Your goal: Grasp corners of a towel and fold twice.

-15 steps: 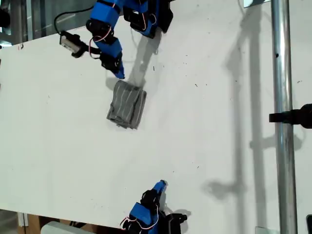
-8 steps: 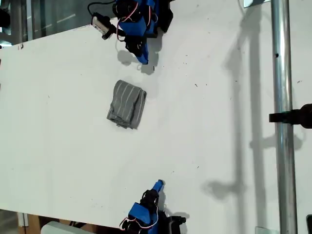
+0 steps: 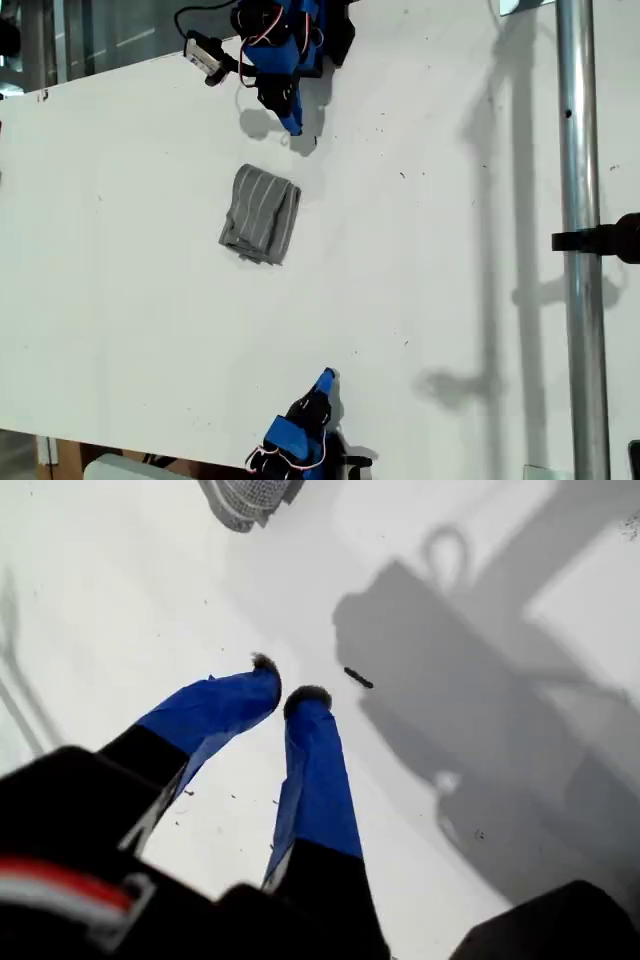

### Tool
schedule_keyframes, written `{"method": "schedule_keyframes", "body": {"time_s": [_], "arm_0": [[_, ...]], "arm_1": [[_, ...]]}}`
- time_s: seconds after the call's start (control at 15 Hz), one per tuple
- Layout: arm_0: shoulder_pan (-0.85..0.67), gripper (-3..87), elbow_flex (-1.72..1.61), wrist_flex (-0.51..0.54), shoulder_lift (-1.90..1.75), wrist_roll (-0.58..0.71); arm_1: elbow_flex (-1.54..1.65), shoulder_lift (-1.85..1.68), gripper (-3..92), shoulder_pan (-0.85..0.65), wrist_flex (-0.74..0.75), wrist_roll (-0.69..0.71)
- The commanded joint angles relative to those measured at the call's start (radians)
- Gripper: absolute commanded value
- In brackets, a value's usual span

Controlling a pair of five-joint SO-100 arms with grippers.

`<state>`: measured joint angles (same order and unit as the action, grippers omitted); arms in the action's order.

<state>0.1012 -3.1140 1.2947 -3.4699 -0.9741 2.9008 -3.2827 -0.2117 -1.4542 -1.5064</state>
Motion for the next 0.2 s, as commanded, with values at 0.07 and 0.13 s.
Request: {"method": "schedule_keyframes", "body": {"time_s": [0.07,0.13], "arm_0": [[-0.005,-2.6,-0.005,-0.002,-0.005,0.003],[-0.005,-2.6,-0.005,-0.002,-0.005,0.003]], "arm_1": [[-0.008,-0.003,6.5,-0.008,-0.009,0.014],[-0.008,-0.003,6.5,-0.008,-0.009,0.014]]}}
